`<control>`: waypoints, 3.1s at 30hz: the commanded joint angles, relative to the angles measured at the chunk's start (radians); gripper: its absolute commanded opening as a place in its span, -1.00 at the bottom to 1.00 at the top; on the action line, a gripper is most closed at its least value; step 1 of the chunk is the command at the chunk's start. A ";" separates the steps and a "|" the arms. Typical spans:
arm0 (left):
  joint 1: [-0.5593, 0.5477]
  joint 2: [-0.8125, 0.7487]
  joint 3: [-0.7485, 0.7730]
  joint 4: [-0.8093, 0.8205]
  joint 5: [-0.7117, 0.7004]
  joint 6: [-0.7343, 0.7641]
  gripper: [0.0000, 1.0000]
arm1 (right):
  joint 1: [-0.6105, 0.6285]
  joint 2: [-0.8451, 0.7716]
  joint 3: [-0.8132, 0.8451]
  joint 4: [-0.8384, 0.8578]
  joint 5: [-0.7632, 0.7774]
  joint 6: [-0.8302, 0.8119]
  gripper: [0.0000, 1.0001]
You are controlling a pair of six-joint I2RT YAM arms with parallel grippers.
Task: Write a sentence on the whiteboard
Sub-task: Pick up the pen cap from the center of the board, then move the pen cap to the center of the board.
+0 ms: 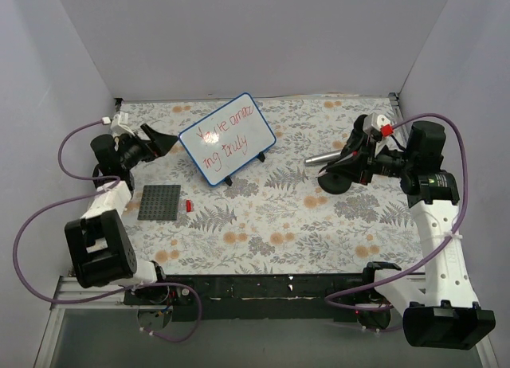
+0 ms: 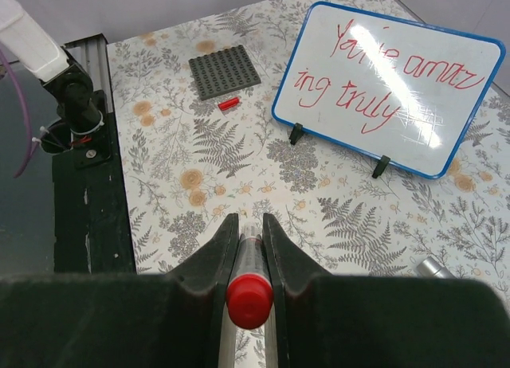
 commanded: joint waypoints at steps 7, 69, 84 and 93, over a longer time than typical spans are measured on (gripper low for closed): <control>-0.026 -0.364 0.020 -0.838 -0.190 0.030 0.96 | -0.003 -0.090 -0.018 0.041 -0.002 0.001 -0.97; -0.460 0.253 0.191 -1.208 -0.821 0.079 -0.82 | -0.002 -0.059 -0.102 0.112 -0.102 0.007 -0.97; -0.634 0.161 0.105 -1.044 -0.630 0.191 -1.00 | 0.038 -0.033 -0.102 0.112 -0.088 0.006 -0.97; -0.844 0.169 0.100 -0.924 -0.678 0.229 -0.95 | 0.127 0.022 -0.090 0.091 -0.022 -0.022 -0.97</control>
